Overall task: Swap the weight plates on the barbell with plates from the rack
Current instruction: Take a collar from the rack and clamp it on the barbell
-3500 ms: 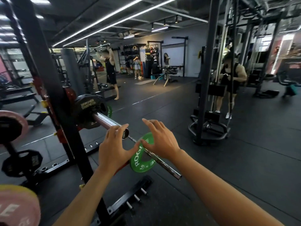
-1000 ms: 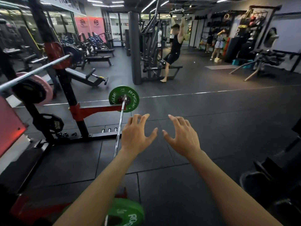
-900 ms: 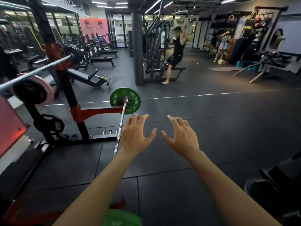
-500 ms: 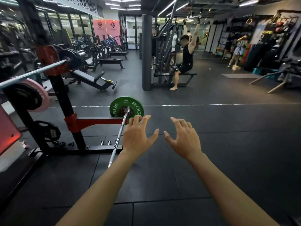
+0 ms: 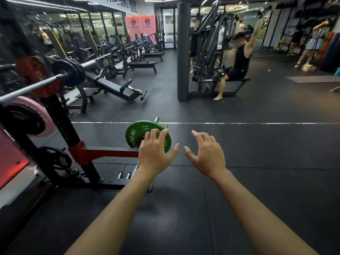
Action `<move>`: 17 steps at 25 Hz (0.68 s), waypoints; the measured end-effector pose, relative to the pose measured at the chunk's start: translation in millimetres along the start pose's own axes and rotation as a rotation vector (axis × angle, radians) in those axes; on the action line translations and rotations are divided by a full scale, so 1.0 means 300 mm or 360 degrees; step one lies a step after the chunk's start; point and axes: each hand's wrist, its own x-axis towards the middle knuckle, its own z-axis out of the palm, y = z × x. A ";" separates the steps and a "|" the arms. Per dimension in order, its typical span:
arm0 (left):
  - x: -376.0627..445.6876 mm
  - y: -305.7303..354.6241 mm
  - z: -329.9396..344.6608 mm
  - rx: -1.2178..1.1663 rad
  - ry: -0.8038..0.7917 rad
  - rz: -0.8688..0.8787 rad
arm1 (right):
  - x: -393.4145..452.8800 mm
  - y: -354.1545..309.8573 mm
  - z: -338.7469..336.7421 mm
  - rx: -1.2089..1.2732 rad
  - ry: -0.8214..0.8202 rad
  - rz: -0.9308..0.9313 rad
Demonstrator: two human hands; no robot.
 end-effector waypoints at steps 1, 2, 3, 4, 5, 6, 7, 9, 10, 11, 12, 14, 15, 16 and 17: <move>0.074 -0.015 0.055 0.0009 -0.0007 -0.0019 | 0.087 0.036 0.044 0.0014 -0.0016 -0.0001; 0.136 -0.031 0.107 0.0013 -0.0017 -0.0030 | 0.159 0.067 0.087 0.0027 -0.0024 -0.0001; 0.199 -0.048 0.158 0.0018 -0.0023 -0.0033 | 0.229 0.097 0.131 0.0029 -0.0025 -0.0007; 0.271 -0.069 0.216 0.0020 -0.0029 -0.0040 | 0.303 0.131 0.179 0.0022 -0.0024 -0.0007; 0.346 -0.092 0.276 0.0015 -0.0031 -0.0049 | 0.378 0.166 0.228 0.0015 -0.0014 0.0000; 0.427 -0.117 0.340 0.0005 -0.0045 -0.0055 | 0.457 0.201 0.279 0.0010 -0.0014 0.0013; 0.502 -0.142 0.403 -0.0002 -0.0063 -0.0057 | 0.533 0.233 0.328 0.0001 -0.0021 0.0030; 0.675 -0.204 0.542 -0.0013 -0.0074 -0.0055 | 0.710 0.298 0.433 -0.0035 -0.0049 0.0060; 0.760 -0.234 0.603 -0.0034 -0.0069 -0.0057 | 0.798 0.323 0.477 -0.0041 -0.0062 0.0077; 0.849 -0.262 0.661 -0.0058 -0.0070 -0.0071 | 0.889 0.350 0.518 -0.0044 -0.0074 0.0092; 0.933 -0.286 0.718 -0.0073 -0.0069 -0.0081 | 0.977 0.381 0.558 -0.0047 -0.0075 0.0098; 1.103 -0.325 0.837 -0.0089 -0.0074 -0.0087 | 1.151 0.454 0.640 -0.0038 -0.0051 0.0114; 1.188 -0.340 0.899 -0.0088 -0.0080 -0.0080 | 1.235 0.494 0.685 -0.0030 -0.0043 0.0122; 1.268 -0.354 0.964 -0.0080 -0.0088 -0.0076 | 1.317 0.535 0.734 -0.0022 -0.0047 0.0130; 1.343 -0.366 1.028 -0.0068 -0.0088 -0.0072 | 1.394 0.574 0.783 -0.0010 -0.0051 0.0135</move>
